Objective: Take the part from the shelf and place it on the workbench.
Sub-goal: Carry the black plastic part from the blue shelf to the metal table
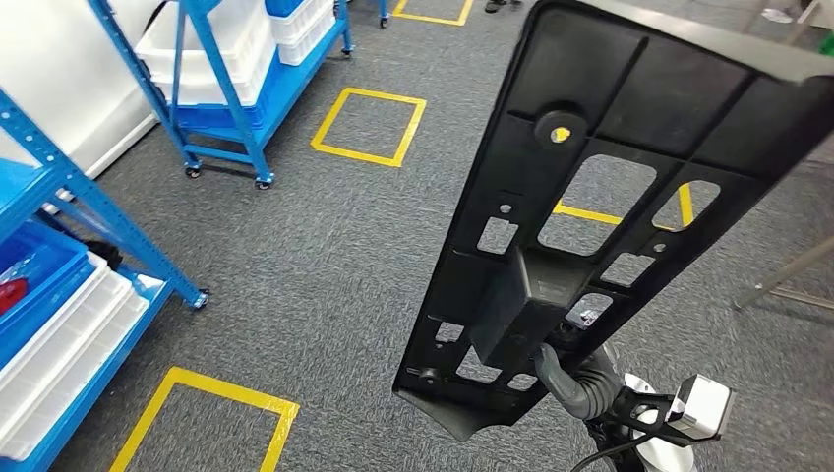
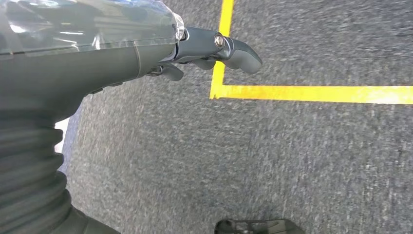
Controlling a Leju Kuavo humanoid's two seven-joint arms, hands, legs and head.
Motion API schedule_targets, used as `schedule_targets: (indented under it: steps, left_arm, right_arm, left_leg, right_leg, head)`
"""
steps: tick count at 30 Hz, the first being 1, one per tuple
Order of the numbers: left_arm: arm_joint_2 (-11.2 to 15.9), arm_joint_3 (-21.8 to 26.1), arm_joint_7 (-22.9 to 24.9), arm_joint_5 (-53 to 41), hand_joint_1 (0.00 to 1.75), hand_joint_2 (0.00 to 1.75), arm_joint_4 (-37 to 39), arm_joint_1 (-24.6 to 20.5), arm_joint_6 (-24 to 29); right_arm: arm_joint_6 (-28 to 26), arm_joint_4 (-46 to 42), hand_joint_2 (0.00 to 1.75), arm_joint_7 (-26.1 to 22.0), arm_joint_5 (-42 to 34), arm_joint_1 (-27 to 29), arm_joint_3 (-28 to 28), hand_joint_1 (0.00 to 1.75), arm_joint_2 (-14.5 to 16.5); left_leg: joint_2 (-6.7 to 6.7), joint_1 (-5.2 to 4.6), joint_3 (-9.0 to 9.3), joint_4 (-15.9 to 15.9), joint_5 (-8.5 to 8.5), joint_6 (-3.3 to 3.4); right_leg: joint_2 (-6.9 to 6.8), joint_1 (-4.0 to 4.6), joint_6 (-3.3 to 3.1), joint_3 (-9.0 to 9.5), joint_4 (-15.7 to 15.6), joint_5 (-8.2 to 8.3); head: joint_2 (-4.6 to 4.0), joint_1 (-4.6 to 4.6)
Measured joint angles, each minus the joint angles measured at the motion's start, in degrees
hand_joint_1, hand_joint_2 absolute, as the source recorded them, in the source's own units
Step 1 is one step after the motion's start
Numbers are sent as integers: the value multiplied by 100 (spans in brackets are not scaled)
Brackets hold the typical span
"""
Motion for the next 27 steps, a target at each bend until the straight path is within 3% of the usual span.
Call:
schedule_targets:
  steps: [2, 4, 6, 8, 11, 13, 14, 15, 17, 19, 22, 24, 26, 27]
  left_arm:
    - [7, 1, 15, 2, 0, 175, 0, 1, 1]
    - [9, 2, 28, 2, 0, 175, 0, 2, 1]
    - [11, 4, 34, 3, 0, 175, 0, -9, 1]
    - [13, 6, 19, 1, 0, 175, 0, -26, 3]
    - [15, 7, -1, -14, 0, 175, 0, -11, 2]
    - [18, 7, 0, -17, 0, 175, 0, 2, 1]
    - [19, 7, 0, -19, 0, 175, 0, 0, 1]
    - [19, 7, -2, -21, 0, 175, 0, -4, -1]
    - [18, 6, -10, -36, 0, 175, 0, -12, -7]
    - [21, 6, -17, -54, 0, 175, 0, -15, -15]
    - [25, 4, -18, -67, 0, 175, 0, -26, -30]
    - [30, 3, -19, -69, 0, 175, 0, -37, -35]
    - [36, 2, -19, -70, 0, 175, 0, -30, -40]
    - [38, 2, -18, -73, 0, 175, 0, -23, -45]
  right_arm:
    - [1, 0, 175, 2, 1, -1, 1, 171, 0]
    - [6, 0, 175, 2, -4, -6, 2, 171, 0]
    - [24, 4, 175, 2, -22, -3, 2, 171, -3]
    - [46, 12, 175, -2, -56, -2, 2, 171, -15]
    - [60, 28, 175, -14, -112, 0, 2, 171, -34]
    - [51, 47, 175, -17, -132, 30, 2, 171, -38]
    - [43, 54, 175, -17, -136, 44, 2, 171, -40]
    - [32, 58, 175, -17, -138, 53, 2, 171, -42]
    - [4, 60, 175, -18, -138, 51, 2, 171, -46]
    - [-21, 57, 175, -22, -138, 42, 3, 171, -48]
    - [-33, 50, 175, -25, -132, 76, 3, 171, -50]
    - [-32, 37, 175, -27, -126, 84, 3, 171, -52]
    - [-30, 29, 175, -30, -123, 68, 4, 171, -51]
    - [-29, 31, 175, -30, -122, 62, 4, 171, -50]
  left_leg:
    - [-224, 32, 290, -738, 365, 12]
    - [-380, 39, 428, -1080, 449, 50]
    - [-302, 23, 446, -1108, 447, 122]
    - [-182, 24, 472, -1154, 476, 202]
    - [15, -1, 489, -1179, 477, 266]
    - [152, -28, 491, -1176, 460, 276]
    - [216, -39, 498, -1175, 449, 276]
    - [278, -48, 512, -1175, 436, 273]
    - [387, -69, 552, -1180, 405, 251]
    - [479, -83, 579, -1185, 374, 206]
    - [587, -76, 626, -1201, 334, 125]
    - [372, -68, 544, -955, 167, 76]
    - [97, -60, 216, -262, -178, 48]
    - [51, -59, 21, 106, -314, 39]
  right_leg:
    - [131, -1, 49, -22, 68, -34]
    - [247, -6, 123, -73, 123, -50]
    - [350, -27, 197, -106, 121, -34]
    - [201, -26, 248, -175, 256, -117]
    - [-233, -23, 306, -646, 1209, -581]
    - [-312, -39, 316, -903, 1693, -707]
    - [-329, -42, 305, -874, 1628, -616]
    - [-363, -36, 281, -726, 1343, -443]
    - [-576, 25, 196, -300, 536, -133]
    - [-724, 99, 115, -94, 122, -54]
    - [-575, 114, 42, -77, 50, -44]
    - [-466, 72, -12, -21, -29, -6]
    - [-350, 54, -48, 7, -58, 6]
    - [-284, 57, -56, 8, -54, 2]
  head:
    - [-1, 1]
    - [-1, 1]
    - [0, 1]
    - [-1, 1]
    - [-2, 1]
    - [-1, 1]
    - [-1, 1]
    - [-1, 1]
    - [-2, 1]
    - [-1, 1]
    - [-1, 1]
    - [-1, 1]
    - [-2, 1]
    - [-2, 1]
